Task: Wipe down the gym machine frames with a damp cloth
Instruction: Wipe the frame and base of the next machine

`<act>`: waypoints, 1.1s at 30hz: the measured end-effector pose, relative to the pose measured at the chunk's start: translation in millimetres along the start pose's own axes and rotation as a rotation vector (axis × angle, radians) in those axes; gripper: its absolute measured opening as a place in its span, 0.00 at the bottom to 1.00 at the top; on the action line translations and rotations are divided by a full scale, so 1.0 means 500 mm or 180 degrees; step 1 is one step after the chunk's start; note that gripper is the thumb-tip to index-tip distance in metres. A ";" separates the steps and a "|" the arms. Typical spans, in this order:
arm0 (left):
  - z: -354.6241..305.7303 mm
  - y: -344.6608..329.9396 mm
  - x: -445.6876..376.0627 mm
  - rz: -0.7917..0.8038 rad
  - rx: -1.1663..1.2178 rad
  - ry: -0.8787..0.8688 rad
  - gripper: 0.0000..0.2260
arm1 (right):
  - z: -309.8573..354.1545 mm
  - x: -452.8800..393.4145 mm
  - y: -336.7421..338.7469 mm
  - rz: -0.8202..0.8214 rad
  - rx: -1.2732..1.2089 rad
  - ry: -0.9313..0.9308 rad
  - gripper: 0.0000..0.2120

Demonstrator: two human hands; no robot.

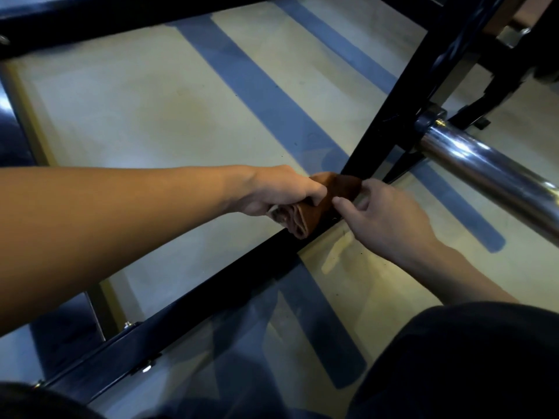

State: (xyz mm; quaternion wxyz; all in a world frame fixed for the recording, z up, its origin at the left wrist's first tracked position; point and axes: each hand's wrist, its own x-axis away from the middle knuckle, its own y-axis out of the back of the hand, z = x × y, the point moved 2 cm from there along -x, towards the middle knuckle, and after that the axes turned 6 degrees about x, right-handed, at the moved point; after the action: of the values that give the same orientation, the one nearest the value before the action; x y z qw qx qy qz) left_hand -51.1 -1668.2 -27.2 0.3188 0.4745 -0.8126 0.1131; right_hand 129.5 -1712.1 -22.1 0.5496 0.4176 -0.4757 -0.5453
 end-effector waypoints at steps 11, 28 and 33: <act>-0.024 0.035 0.018 0.0893 0.0643 0.0437 0.15 | 0.023 0.000 -0.057 -0.0033 -0.0680 0.1783 0.44; -0.026 0.032 -0.014 0.0309 0.0306 -0.0265 0.15 | 0.018 0.007 -0.067 0.0724 -0.1895 0.0661 0.16; -0.019 0.027 -0.019 0.0042 0.0899 -0.0387 0.15 | 0.023 0.007 -0.059 0.0376 -0.1355 0.0932 0.22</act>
State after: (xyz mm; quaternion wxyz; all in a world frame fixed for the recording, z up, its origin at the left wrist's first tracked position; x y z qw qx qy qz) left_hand -55.4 -1649.7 -24.3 0.1983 0.5153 -0.8095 0.1994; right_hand 112.0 -1716.5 -48.3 0.7189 0.3385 -0.2892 -0.5337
